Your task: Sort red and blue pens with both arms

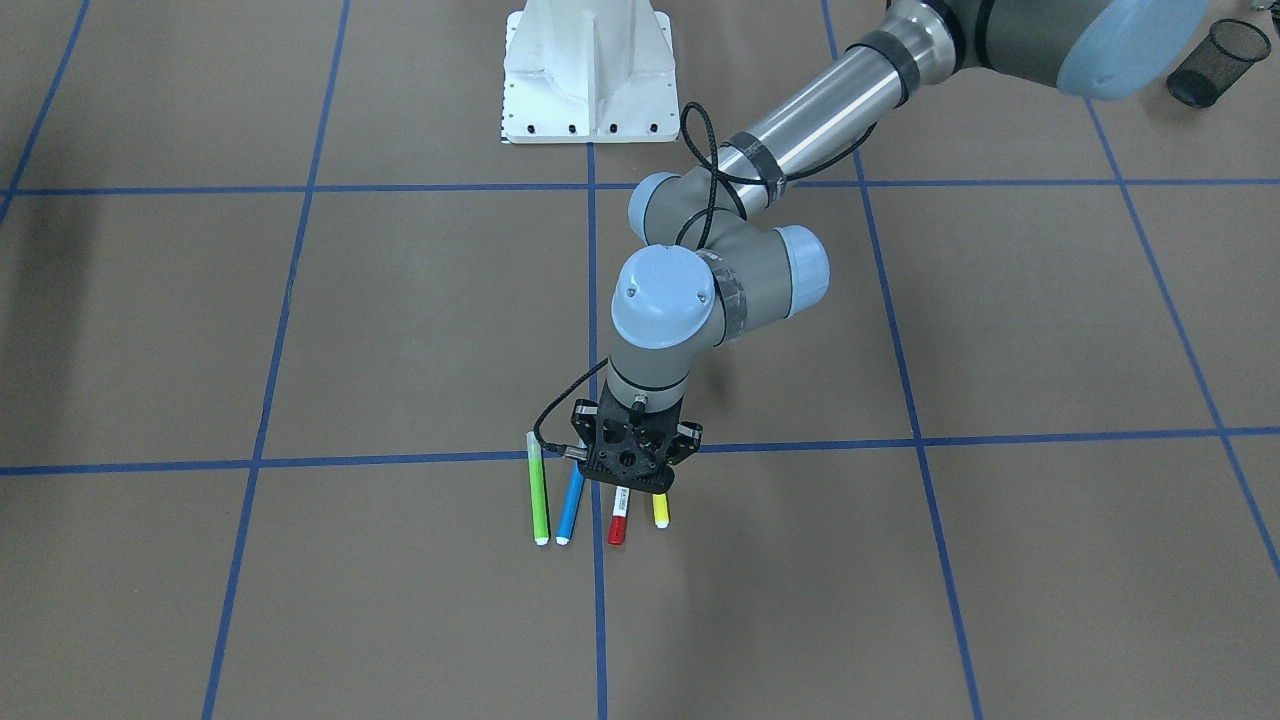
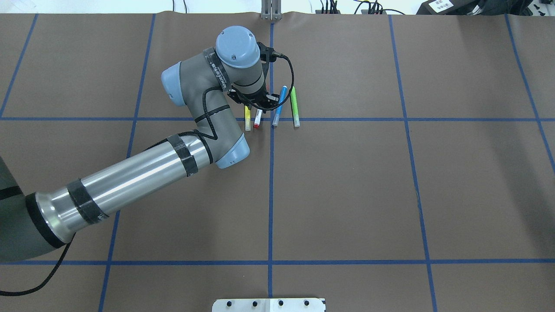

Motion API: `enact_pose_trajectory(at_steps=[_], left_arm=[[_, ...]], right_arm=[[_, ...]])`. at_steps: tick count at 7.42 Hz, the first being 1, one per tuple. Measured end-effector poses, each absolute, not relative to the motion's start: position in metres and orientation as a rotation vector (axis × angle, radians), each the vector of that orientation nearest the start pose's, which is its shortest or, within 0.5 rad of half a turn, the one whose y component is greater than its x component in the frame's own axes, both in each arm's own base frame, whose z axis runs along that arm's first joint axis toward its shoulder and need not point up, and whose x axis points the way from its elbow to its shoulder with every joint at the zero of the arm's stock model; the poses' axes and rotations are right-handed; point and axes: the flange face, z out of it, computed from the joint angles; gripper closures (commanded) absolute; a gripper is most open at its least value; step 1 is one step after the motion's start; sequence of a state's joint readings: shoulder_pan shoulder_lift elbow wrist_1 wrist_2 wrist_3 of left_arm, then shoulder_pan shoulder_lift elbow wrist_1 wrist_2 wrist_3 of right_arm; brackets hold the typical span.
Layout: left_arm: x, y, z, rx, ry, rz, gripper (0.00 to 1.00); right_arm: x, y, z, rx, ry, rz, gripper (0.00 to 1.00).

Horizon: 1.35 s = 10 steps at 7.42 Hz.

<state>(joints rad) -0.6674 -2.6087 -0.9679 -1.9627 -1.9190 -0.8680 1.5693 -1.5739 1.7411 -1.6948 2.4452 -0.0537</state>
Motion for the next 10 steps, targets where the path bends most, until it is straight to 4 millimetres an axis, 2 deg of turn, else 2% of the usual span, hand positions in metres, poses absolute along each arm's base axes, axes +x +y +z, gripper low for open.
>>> enact_pose_trajectory(at_steps=[2, 6, 9, 10], left_arm=[[0.62, -0.603, 0.205, 0.258, 0.843, 0.186, 0.5], [0.627, -0.597, 0.207, 0.254, 0.844, 0.195, 0.63], [0.628, -0.597, 0.209, 0.252, 0.843, 0.195, 0.67], [0.628, -0.597, 0.209, 0.252, 0.843, 0.194, 0.74]], right_arm=[[0.056, -0.488, 0.582, 0.062, -0.873, -0.07, 0.0], [0.056, -0.488, 0.583, 0.059, -0.873, -0.069, 0.0], [0.056, -0.487, 0.583, 0.059, -0.873, -0.069, 0.0], [0.056, -0.487, 0.583, 0.058, -0.873, -0.068, 0.0]])
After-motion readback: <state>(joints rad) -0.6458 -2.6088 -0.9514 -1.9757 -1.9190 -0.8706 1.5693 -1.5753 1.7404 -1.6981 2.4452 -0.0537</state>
